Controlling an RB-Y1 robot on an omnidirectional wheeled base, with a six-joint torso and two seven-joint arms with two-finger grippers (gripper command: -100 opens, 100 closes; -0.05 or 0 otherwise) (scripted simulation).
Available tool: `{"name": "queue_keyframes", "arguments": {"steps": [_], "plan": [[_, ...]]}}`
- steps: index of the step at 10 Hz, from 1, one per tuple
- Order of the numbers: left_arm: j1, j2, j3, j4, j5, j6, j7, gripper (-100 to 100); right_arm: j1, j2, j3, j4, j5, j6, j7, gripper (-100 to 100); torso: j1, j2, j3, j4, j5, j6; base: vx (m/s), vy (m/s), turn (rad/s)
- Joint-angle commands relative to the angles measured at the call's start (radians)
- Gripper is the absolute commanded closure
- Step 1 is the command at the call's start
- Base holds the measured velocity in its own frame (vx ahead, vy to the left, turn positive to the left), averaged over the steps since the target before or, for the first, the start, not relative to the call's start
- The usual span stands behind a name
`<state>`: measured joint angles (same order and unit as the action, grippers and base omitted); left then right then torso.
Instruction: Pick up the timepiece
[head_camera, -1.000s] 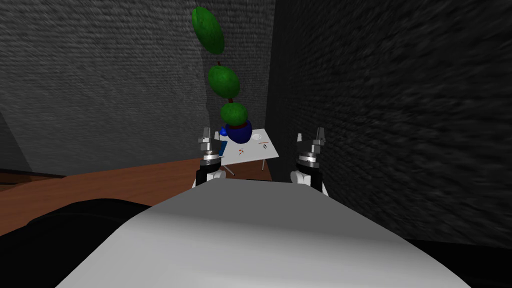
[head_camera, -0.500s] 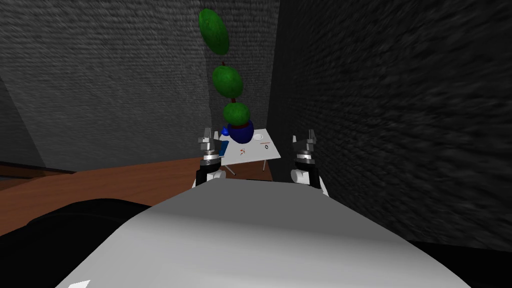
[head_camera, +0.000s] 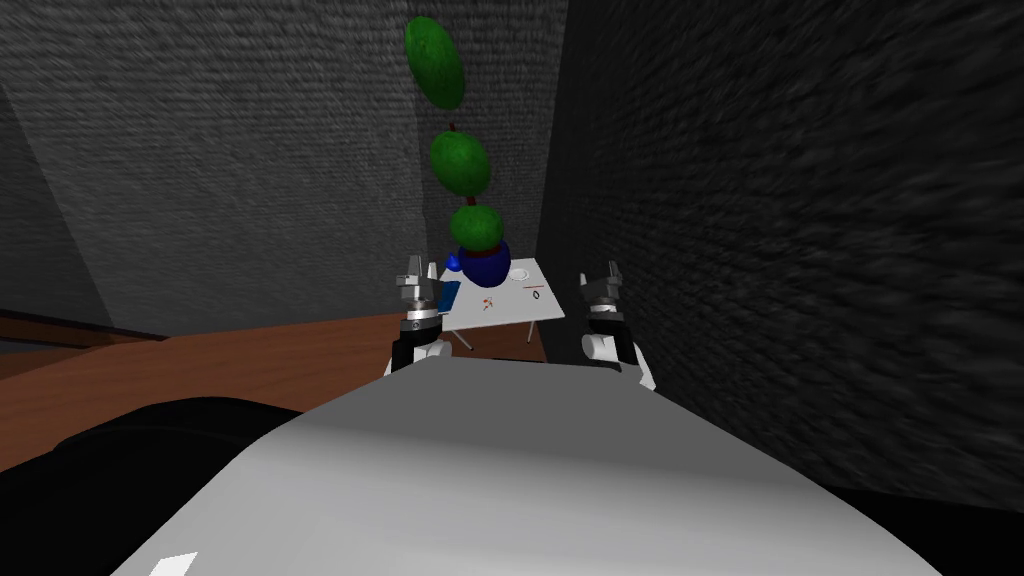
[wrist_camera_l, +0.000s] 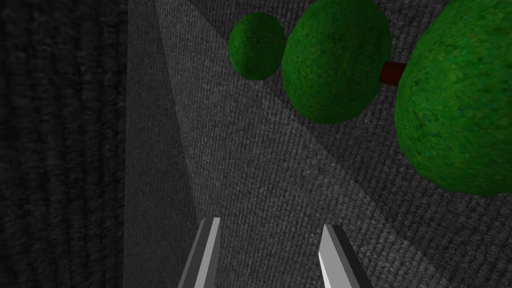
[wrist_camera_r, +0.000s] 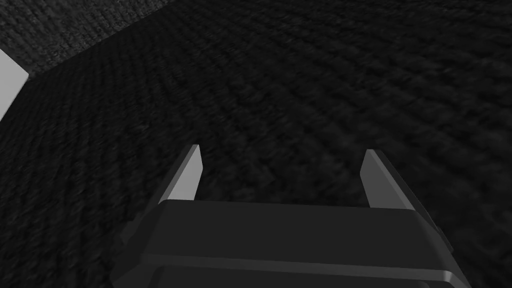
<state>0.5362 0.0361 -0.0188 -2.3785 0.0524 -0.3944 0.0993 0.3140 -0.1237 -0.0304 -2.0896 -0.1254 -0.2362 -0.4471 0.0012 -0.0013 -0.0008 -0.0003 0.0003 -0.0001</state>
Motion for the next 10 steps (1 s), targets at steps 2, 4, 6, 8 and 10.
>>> {"name": "queue_keyframes", "arguments": {"steps": [2, 4, 6, 8, 10], "plan": [[0.0, 0.0, 0.0, 0.0, 0.0, 0.0, 0.0, 0, -0.029, -0.009, -0.011, 0.031, -0.001, 0.068, -0.071, -100, 0.0, 0.0, 0.0, 0.0, 0.0, 0.0, 0.012, 0.018, 0.034], [0.0, 0.0, 0.0, 0.0, 0.0, 0.0, 0.0, 0, -0.051, -0.015, -0.019, 0.058, -0.001, 0.114, -0.117, -100, 0.0, 0.0, 0.0, 0.0, 0.0, 0.0, 0.011, 0.019, 0.037], [0.0, 0.0, 0.0, 0.0, 0.0, 0.0, 0.0, 0, -0.074, -0.02, -0.027, 0.085, -0.002, 0.16, -0.166, -100, 0.0, 0.0, 0.0, 0.0, 0.0, 0.0, 0.011, 0.018, 0.037], [0.0, 0.0, 0.0, 0.0, 0.0, 0.0, 0.0, 0, -0.098, -0.024, -0.035, 0.114, -0.002, 0.204, -0.217, -100, 0.0, 0.0, 0.0, 0.0, 0.0, 0.0, 0.011, 0.018, 0.042], [0.0, 0.0, 0.0, 0.0, 0.0, 0.0, 0.0, 0, -0.123, -0.028, -0.044, 0.144, -0.003, 0.251, -0.263, -100, 0.0, 0.0, 0.0, 0.0, 0.0, 0.0, 0.014, 0.02, 0.034]]}}
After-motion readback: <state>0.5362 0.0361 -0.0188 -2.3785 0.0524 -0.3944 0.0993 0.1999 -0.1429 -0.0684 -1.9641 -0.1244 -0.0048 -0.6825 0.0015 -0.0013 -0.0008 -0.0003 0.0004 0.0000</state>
